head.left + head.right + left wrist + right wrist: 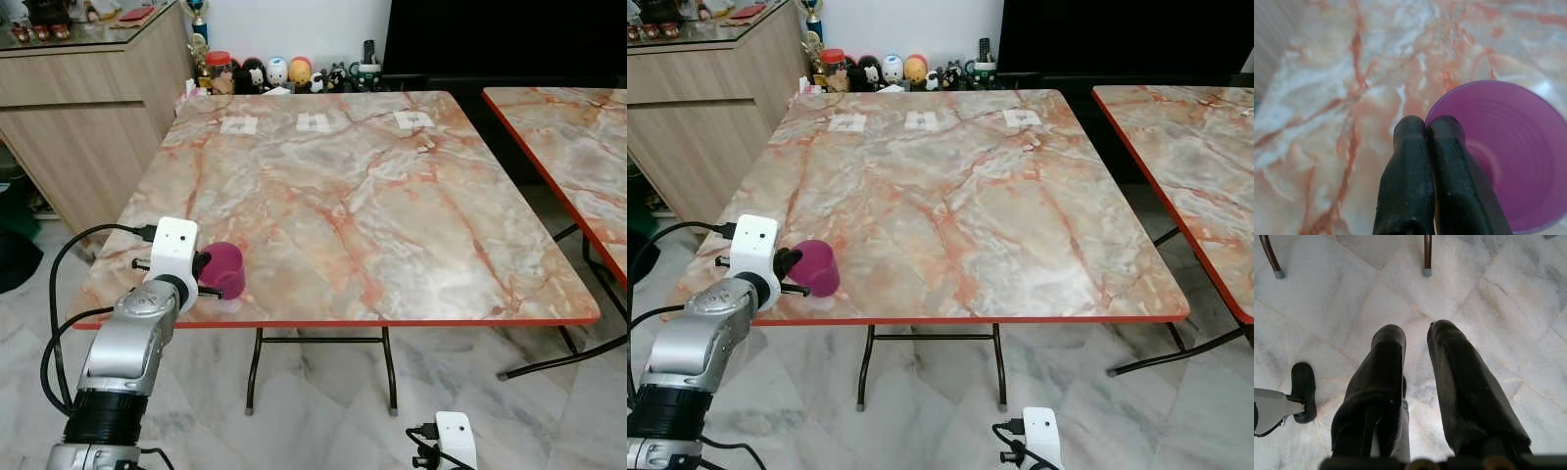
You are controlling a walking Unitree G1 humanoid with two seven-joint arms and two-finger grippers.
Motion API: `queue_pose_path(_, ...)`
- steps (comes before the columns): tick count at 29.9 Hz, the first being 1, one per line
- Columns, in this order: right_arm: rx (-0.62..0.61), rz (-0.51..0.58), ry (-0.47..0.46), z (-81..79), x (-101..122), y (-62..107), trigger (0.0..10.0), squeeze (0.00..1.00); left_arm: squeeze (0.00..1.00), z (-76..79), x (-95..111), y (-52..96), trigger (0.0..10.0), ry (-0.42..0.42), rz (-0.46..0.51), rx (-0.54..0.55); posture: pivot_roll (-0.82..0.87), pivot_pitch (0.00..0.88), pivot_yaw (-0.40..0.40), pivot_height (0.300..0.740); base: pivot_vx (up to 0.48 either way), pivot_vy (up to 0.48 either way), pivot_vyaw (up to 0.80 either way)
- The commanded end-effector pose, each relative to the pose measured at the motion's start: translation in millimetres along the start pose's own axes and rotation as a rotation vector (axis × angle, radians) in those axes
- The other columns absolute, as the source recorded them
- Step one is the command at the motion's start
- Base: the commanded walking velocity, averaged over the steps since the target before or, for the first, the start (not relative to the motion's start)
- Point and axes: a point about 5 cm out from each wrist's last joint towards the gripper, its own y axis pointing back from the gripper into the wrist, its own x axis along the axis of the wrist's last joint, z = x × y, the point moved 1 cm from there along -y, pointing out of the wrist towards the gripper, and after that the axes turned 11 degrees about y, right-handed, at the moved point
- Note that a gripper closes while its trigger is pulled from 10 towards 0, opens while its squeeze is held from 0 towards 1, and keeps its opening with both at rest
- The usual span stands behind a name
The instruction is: Setting the table
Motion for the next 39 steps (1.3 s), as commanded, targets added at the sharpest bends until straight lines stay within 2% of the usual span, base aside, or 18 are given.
queue_pose_path(1, -0.001, 0.001, 0.01, 0.9, 1, -0.2, 10.0, 0.0, 0.0, -5.5, 7, 4.7, 0.0, -0.017, 0.081, 0.037, 0.07, 0.0, -0.014, 0.74, 0.0, 0.0, 0.0)
queue_pose_path(3, -0.002, 0.001, 0.009, 1.3, 1, -0.1, 10.0, 0.0, 0.0, -8.4, 15, 9.4, 0.0, 0.025, 0.188, 0.052, 0.08, 0.0, -0.013, 0.74, 0.0, 0.0, 0.0)
queue_pose_path(4, -0.002, 0.001, 0.009, 1.4, 1, -0.1, 10.0, 0.0, 0.0, -13.5, 17, 12.8, 0.7, 0.045, 0.249, 0.084, 0.08, 0.0, -0.015, 0.74, 0.0, 0.0, 0.0)
queue_pose_path(6, -0.001, 0.001, 0.009, 1.4, 1, -0.1, 10.0, 0.0, 0.0, -18.1, 16, 15.0, 0.7, 0.058, 0.273, 0.112, 0.08, 0.0, -0.015, 0.74, 0.0, 0.0, 0.0)
queue_pose_path(7, -0.002, 0.002, 0.009, 1.4, 1, -0.1, 10.0, 0.0, 0.0, -22.0, 15, 17.6, 10.0, 0.057, 0.291, 0.127, 0.07, 0.0, -0.015, 0.74, 0.0, 0.0, 0.0)
queue_pose_path(8, -0.002, 0.002, 0.009, 1.4, 1, -0.1, 10.0, 0.0, 0.0, -22.0, 15, 17.6, 10.0, 0.057, 0.291, 0.127, 0.07, 0.0, -0.015, 0.74, 0.0, 0.0, 0.0)
queue_pose_path(9, -0.002, 0.002, 0.008, 1.7, 1, 0.0, 10.0, 0.0, 0.0, -32.0, 13, 26.2, 10.0, 0.063, 0.348, 0.167, 0.07, 0.0, -0.018, 0.74, 0.0, 0.0, 0.0)
queue_pose_path(11, -0.002, 0.002, 0.008, 2.0, 1, 0.1, 10.0, 0.0, 0.0, -39.0, 15, 34.6, 10.0, 0.09, 0.408, 0.183, 0.07, 0.0, -0.018, 0.74, 0.0, 0.0, 0.0)
queue_pose_path(15, -0.004, -0.001, 0.013, 3.2, 0, 0.1, 10.0, 0.0, 0.0, -41.1, 16, 48.0, 10.0, 0.097, 0.496, 0.153, 0.08, 0.0, -0.024, 0.74, 0.0, 0.0, 0.0)
queue_pose_path(18, -0.003, -0.002, 0.016, 3.6, 0, 0.1, 10.0, 0.0, 0.0, -37.0, 12, 48.0, 10.0, 0.1, 0.503, 0.152, 0.08, 0.0, -0.024, 0.74, 0.0, 0.0, 0.0)
queue_pose_path(25, -0.005, 0.004, 0.004, 3.8, 0, 0.2, 10.0, 0.0, 0.0, -13.5, 16, 43.8, 10.0, 0.125, 0.549, 0.084, 0.07, 0.0, -0.023, 0.74, 0.0, -0.042, 0.0)
queue_pose_path(39, -0.01, -0.004, -0.002, 4.3, -1, 0.4, 10.0, 0.0, 0.0, -22.0, 22, 43.5, 10.0, 0.124, 0.597, 0.126, 0.06, 0.0, -0.022, 0.74, 0.0, -0.459, 0.0)
